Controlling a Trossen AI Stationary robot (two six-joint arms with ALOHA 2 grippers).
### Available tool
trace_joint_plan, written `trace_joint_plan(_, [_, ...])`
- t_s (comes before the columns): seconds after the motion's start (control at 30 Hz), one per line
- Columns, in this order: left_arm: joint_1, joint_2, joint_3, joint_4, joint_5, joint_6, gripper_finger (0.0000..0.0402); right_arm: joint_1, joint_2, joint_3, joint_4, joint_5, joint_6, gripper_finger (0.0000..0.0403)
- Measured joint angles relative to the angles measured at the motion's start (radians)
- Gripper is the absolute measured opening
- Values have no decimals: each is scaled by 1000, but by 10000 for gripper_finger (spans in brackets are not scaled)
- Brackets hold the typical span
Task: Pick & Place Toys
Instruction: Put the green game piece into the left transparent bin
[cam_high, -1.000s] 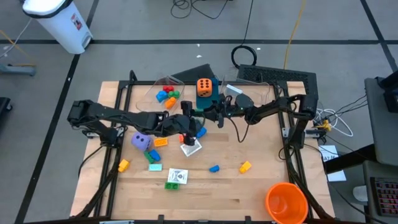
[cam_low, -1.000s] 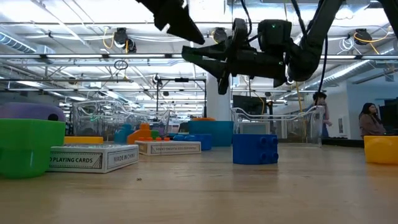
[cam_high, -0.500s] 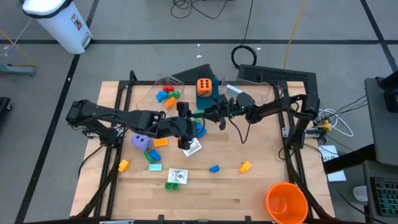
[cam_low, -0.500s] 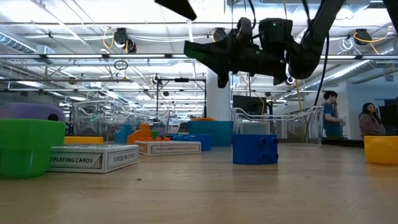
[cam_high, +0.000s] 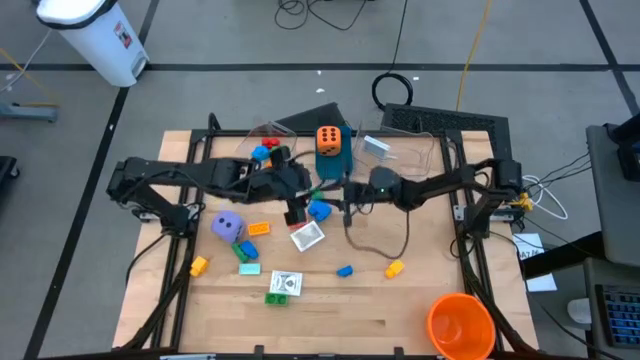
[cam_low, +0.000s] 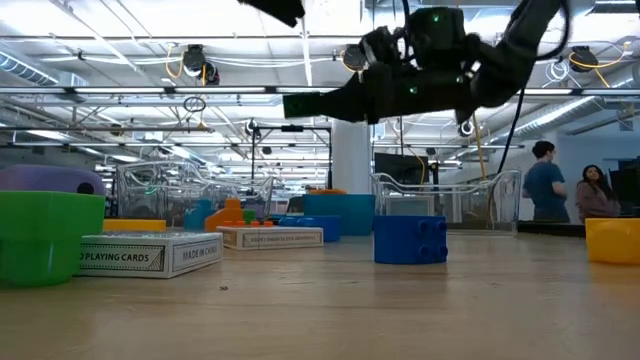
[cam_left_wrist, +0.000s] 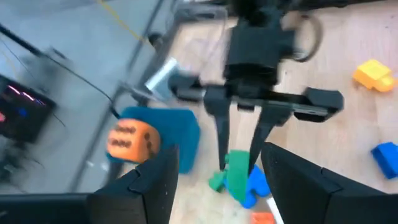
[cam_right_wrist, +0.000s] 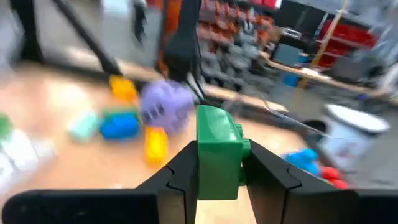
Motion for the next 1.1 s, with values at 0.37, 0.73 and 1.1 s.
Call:
trace_joint_plan(0.37, [211, 0, 0, -15, 571, -61, 230, 189, -77, -1, -108, 337, -582, 100])
trace_joint_plan(0.73, [279, 90, 0, -25, 842, -24, 232, 205, -77, -1, -28, 336, -655, 93])
trace_joint_plan(1.1, [317, 173, -1, -72, 928, 30, 213, 243, -76, -1, -22, 357, -709, 93])
